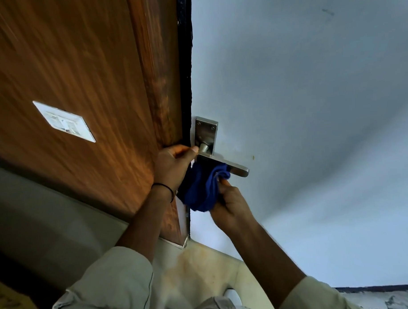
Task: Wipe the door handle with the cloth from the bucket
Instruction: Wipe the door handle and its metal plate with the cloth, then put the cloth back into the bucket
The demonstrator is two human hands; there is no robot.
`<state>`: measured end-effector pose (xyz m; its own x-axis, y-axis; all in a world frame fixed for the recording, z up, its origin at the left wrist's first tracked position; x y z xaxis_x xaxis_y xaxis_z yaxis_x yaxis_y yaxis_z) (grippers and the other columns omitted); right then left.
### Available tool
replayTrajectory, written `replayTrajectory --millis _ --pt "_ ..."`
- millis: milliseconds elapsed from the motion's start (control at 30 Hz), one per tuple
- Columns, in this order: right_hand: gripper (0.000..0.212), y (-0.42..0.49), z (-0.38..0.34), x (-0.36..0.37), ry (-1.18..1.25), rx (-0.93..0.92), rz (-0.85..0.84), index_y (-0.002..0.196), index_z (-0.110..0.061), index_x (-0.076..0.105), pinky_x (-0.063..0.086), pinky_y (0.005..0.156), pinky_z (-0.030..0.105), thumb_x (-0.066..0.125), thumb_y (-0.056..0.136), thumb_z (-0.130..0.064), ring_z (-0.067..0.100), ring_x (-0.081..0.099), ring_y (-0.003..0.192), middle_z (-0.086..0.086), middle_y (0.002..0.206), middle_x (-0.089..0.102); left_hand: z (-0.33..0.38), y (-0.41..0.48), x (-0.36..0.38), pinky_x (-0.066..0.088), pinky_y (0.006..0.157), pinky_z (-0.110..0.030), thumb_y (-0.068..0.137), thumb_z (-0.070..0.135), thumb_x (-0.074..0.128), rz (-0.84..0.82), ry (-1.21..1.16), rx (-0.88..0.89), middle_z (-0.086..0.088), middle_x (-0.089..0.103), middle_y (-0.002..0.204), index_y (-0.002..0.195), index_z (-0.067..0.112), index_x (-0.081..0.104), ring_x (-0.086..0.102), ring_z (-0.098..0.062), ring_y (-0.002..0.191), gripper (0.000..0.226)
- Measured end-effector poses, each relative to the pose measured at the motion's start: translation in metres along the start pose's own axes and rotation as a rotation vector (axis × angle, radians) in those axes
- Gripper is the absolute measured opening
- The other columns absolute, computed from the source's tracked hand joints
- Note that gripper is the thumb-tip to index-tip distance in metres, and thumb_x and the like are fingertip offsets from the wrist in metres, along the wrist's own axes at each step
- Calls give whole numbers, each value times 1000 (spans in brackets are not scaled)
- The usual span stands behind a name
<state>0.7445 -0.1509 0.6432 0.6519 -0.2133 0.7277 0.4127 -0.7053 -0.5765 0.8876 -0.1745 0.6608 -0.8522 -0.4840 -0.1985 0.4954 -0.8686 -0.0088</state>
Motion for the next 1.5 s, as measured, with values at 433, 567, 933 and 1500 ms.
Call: replayTrajectory --millis 433,567,933,1500 --pt "29 12 -2 6 -68 39 -43 107 -6 64 57 78 38 39 98 5 27 64 91 15 99 68 -4 -3 1 59 86 -49 83 38 72 11 -86 -63 -10 76 86 86 14 76 72 -27 87 24" --pt "34 3 -18 -14 -43 19 -50 109 -6 65 59 78 37 39 95 9 28 67 91 15 101 71 -3 -3 1 58 86 -35 87 27 71 25 -79 -38 -15 75 88 88 7 76 71 -29 92 21" --pt "32 4 -20 -10 -121 -11 8 105 -5 64 58 83 39 37 97 8 27 67 89 16 99 69 -5 -1 2 58 86 -43 84 30 73 20 -98 -43 -20 74 85 81 10 76 69 -35 86 21" --pt "27 -88 -35 -127 -182 -248 88 86 -11 81 62 76 35 54 88 -10 22 75 85 10 96 77 -27 -39 13 46 71 -25 97 18 56 27 -187 -42 -14 72 97 93 15 67 64 -14 81 12"
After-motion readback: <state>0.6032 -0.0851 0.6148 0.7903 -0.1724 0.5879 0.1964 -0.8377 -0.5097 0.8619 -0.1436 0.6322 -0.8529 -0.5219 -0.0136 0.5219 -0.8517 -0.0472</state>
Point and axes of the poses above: each hand's wrist, its own y-axis towards the middle knuckle, its own x-axis out of the palm, z = x × y, the point moved 3 cm from there along y, towards the middle knuckle
